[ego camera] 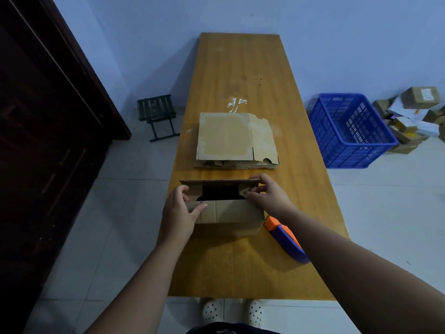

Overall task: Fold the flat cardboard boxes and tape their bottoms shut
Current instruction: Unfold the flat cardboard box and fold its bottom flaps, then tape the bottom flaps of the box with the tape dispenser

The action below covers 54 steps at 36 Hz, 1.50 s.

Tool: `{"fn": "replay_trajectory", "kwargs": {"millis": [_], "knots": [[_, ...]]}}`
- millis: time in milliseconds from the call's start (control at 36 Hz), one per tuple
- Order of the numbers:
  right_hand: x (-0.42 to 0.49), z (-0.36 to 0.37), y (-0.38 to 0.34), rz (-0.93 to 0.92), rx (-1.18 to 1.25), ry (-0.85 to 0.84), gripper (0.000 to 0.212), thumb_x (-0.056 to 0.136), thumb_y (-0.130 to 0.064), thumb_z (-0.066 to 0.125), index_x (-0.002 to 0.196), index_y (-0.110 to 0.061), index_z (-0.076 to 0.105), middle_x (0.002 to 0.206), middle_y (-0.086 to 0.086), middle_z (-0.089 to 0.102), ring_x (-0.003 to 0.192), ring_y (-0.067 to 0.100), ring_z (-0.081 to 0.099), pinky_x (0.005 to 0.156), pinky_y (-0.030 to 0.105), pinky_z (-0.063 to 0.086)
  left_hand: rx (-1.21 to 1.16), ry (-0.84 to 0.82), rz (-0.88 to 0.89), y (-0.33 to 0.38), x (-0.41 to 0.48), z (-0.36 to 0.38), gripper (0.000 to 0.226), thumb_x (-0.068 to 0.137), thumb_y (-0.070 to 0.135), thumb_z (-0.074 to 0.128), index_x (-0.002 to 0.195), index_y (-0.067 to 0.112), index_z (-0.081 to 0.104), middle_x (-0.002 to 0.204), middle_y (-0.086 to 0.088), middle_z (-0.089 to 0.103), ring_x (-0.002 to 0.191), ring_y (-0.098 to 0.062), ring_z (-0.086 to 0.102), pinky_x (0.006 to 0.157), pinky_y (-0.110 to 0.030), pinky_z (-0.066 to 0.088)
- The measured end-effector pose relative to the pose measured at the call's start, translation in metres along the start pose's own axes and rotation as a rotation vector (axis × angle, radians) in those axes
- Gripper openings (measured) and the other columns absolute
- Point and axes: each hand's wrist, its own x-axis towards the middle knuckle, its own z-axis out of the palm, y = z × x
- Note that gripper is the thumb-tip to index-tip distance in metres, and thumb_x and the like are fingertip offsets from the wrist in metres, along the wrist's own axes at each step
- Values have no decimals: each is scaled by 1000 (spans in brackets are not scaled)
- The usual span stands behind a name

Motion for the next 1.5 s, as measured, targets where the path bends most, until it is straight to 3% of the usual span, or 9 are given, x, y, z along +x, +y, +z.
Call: {"fn": "replay_trajectory", "kwargs": {"millis": [139,222,444,583,722,889,1028,1222,1500], "knots": [[0,1,1,-9,69,1,26,93,-40,58,117,-31,61,113,-2,65,107,16,61,93,41,54,76,126,17,-7,-6,9,83,72,34,81,138,7,38,117,-17,47,103,-28,42,72,-29,38],[1,5,3,-15,-16,87,46,88,-63,49,110,-29,70,121,-5,63,115,13,55,99,42,48,85,174,91,-8,-9,13,86,70,33,82,137,19,31,113,-20,46,98,-29,45,66,-30,41],[-1,17,6,-60,-225,157,23,95,-32,57,113,-22,69,137,-2,44,127,16,41,103,33,37,304,267,277,-3,-14,20,36,66,15,85,100,16,72,100,-13,55,86,-36,51,67,-40,45],[-3,34,5,-55,-240,257,19,96,-31,55,109,-26,68,142,0,39,132,21,35,109,48,34,393,252,373,11,-19,26,35,70,3,76,101,19,74,100,-7,62,90,-33,55,72,-42,43],[-5,41,-4,226,-253,348,23,88,-41,63,111,-38,59,151,2,23,140,29,13,108,51,19,394,127,424,10,-21,31,43,67,-2,79,107,13,72,101,-6,65,92,-30,62,74,-40,51],[-1,33,11,233,-179,368,46,86,-50,64,125,-35,46,138,6,41,131,29,34,104,50,34,486,118,450,21,-22,31,38,63,4,82,100,10,74,90,-7,69,79,-26,66,61,-39,55],[-15,12,45,227,-291,680,42,97,-53,40,125,-24,51,129,5,53,118,22,51,100,45,42,481,137,442,20,-24,36,29,73,13,77,101,12,73,90,-5,68,78,-23,64,63,-36,53],[-40,-11,101,379,-892,176,82,78,-82,41,145,-35,28,150,3,32,138,31,26,108,51,27,448,180,444,17,-26,37,30,72,10,77,102,11,73,92,-8,69,79,-24,65,64,-33,53],[-29,-13,95,436,-781,76,58,84,-49,60,135,-30,40,141,1,46,138,32,26,111,64,15,437,187,453,14,-25,39,30,74,8,75,103,10,73,94,-9,69,81,-26,64,63,-35,53]]}}
